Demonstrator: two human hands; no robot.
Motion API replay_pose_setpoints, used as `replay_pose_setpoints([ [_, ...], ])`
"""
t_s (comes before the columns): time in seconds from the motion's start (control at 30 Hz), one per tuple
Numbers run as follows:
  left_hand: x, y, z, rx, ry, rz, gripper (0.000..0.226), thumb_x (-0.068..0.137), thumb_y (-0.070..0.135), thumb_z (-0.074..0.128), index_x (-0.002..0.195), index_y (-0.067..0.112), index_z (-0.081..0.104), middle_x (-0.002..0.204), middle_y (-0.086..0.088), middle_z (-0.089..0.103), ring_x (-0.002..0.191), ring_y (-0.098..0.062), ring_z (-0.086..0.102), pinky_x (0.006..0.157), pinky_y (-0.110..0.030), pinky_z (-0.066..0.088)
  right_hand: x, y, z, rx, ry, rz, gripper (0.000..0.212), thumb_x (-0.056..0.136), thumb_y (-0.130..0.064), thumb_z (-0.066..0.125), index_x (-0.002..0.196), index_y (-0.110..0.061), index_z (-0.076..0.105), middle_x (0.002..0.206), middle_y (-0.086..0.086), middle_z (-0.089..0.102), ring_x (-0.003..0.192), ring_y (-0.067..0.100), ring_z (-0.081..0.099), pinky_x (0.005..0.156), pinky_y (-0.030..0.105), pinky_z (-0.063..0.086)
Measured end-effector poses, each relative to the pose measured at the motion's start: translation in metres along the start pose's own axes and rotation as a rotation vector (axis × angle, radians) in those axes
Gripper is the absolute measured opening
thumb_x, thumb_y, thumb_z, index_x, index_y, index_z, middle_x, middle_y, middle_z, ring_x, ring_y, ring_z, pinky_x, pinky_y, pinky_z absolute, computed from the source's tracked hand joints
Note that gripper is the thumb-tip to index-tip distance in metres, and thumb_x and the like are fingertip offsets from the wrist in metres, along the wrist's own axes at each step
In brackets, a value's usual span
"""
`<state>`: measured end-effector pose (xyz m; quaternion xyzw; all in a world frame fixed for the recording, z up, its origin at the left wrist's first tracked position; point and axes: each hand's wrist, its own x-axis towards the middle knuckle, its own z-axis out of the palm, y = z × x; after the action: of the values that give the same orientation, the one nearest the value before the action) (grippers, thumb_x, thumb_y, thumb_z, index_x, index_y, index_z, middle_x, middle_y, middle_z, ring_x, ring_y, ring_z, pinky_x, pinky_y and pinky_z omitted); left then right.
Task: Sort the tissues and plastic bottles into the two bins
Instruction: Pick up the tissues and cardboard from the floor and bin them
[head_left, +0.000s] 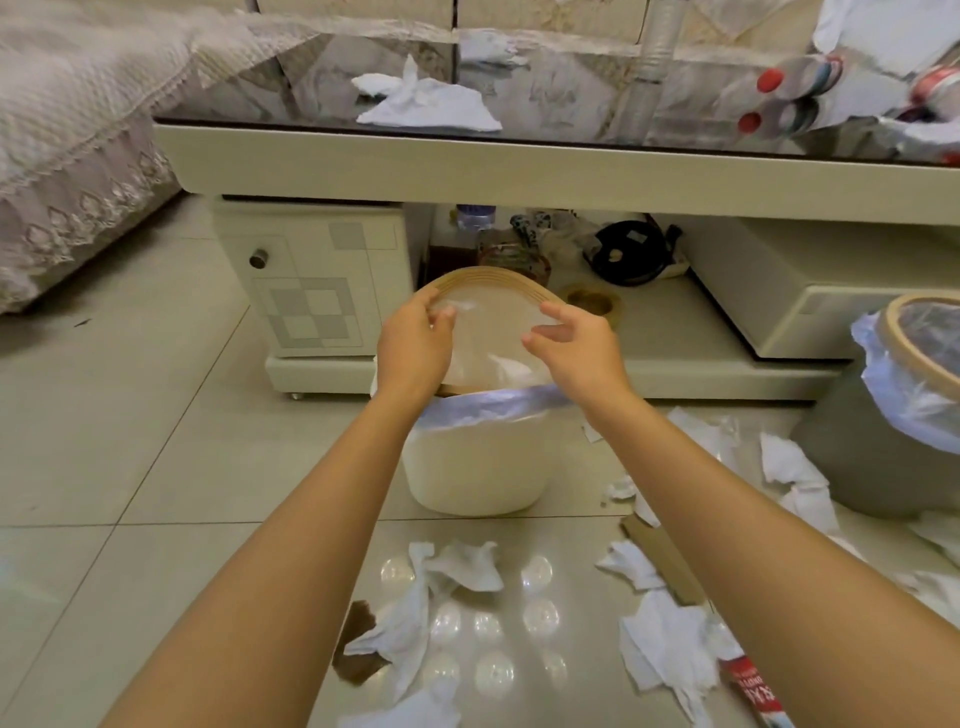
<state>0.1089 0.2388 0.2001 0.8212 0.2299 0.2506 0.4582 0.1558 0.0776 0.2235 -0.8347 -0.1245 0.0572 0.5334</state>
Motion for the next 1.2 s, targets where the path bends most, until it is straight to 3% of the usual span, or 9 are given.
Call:
replay_pose_setpoints([
  [0.13, -0.031, 0.007, -0.011, -0.219, 0.060, 0.044, 0.026, 0.099, 0.024, 0.048, 0.121, 0.018, 0.060, 0.097, 0.003, 0.070, 0.075, -0.005, 0.068, 0.079, -0.034, 0.058, -0.024, -0.002, -0.005, 0.217, 0.019, -0.122, 0.036, 0.087, -0.012, 0.064, 0.123, -0.015, 0.058, 0.091, 0.005, 0.071, 0.084, 0.013, 0.067, 0.081, 0.023, 0.054],
  [0.27, -0.102, -0.017, -0.015, -0.210, 0.136, 0.310, 0.016, 0.097, 0.019, 0.050, 0.102, 0.015, 0.065, 0.076, 0.000, 0.064, 0.063, -0.018, 0.061, 0.059, -0.031, 0.052, -0.067, 0.011, -0.007, 0.369, 0.022, -0.189, 0.011, 0.088, -0.004, 0.059, 0.097, -0.005, 0.065, 0.072, 0.011, 0.065, 0.063, 0.015, 0.061, 0.062, 0.026, 0.053],
  [0.43, -0.158, -0.103, -0.008, 0.118, -0.351, 0.154, 0.018, 0.093, 0.029, 0.057, 0.110, 0.035, 0.059, 0.098, 0.019, 0.063, 0.085, -0.001, 0.058, 0.071, -0.019, 0.045, -0.118, 0.068, 0.021, 0.296, -0.149, -0.073, 0.010, 0.085, -0.001, 0.063, 0.087, -0.010, 0.068, 0.067, 0.005, 0.061, 0.063, 0.012, 0.058, 0.063, 0.027, 0.049],
  [0.57, -0.161, -0.163, -0.026, 0.567, -0.803, 0.196, 0.092, 0.071, 0.047, 0.077, 0.145, 0.045, 0.022, 0.148, 0.012, 0.033, 0.129, -0.010, 0.037, 0.102, -0.035, 0.041, -0.138, 0.122, 0.041, 0.006, -0.277, -0.026, 0.014, 0.083, -0.009, 0.066, 0.086, -0.022, 0.070, 0.078, -0.008, 0.067, 0.070, 0.002, 0.058, 0.070, 0.020, 0.048],
  [0.67, -0.170, -0.197, -0.037, 0.731, -0.975, 0.126, 0.142, 0.046, 0.054, 0.086, 0.145, 0.050, -0.016, 0.159, 0.007, -0.003, 0.145, -0.019, 0.009, 0.111, -0.049, 0.029, -0.144, 0.155, 0.045, -0.181, -0.348, -0.047, 0.018, 0.082, -0.016, 0.065, 0.097, -0.026, 0.068, 0.092, -0.011, 0.064, 0.085, 0.005, 0.058, 0.078, 0.027, 0.050],
  [0.83, -0.214, -0.224, -0.023, 0.542, -0.852, -0.026, 0.145, 0.043, 0.077, 0.075, 0.140, 0.044, -0.028, 0.154, 0.015, -0.030, 0.145, -0.010, -0.021, 0.117, -0.055, -0.002, -0.153, 0.183, 0.055, -0.310, -0.482, 0.090, 0.066, 0.077, -0.022, 0.070, 0.135, -0.032, 0.040, 0.131, -0.009, 0.039, 0.110, 0.006, 0.043, 0.084, 0.022, 0.041],
  [1.0, -0.235, -0.207, -0.014, 0.148, -0.778, -0.112, 0.148, 0.039, 0.067, 0.085, 0.138, 0.052, -0.024, 0.150, 0.024, -0.033, 0.142, 0.003, -0.022, 0.117, -0.031, 0.008, -0.150, 0.184, 0.082, -0.304, -0.660, 0.181, 0.102, 0.072, -0.019, 0.070, 0.147, -0.043, 0.005, 0.158, -0.008, -0.004, 0.144, 0.019, 0.010, 0.108, 0.037, 0.035],
  [1.1, -0.248, -0.212, -0.023, 0.349, -0.957, 0.056, 0.149, 0.043, 0.066, 0.084, 0.137, 0.052, -0.031, 0.147, 0.019, -0.041, 0.142, -0.005, -0.026, 0.114, -0.025, 0.010, -0.147, 0.182, 0.094, -0.456, -0.790, 0.125, 0.103, 0.071, -0.020, 0.068, 0.146, -0.045, 0.001, 0.159, -0.008, -0.006, 0.145, 0.022, 0.007, 0.109, 0.043, 0.032],
  [1.2, -0.249, -0.220, -0.023, 0.344, -0.870, 0.087, 0.142, 0.052, 0.056, 0.085, 0.138, 0.052, -0.029, 0.147, 0.017, -0.042, 0.144, -0.006, -0.020, 0.110, -0.021, 0.022, -0.148, 0.181, 0.103, -0.555, -0.877, 0.074, 0.098, 0.074, -0.022, 0.067, 0.149, -0.035, 0.006, 0.159, -0.008, 0.004, 0.146, 0.023, 0.005, 0.113, 0.048, 0.024],
])
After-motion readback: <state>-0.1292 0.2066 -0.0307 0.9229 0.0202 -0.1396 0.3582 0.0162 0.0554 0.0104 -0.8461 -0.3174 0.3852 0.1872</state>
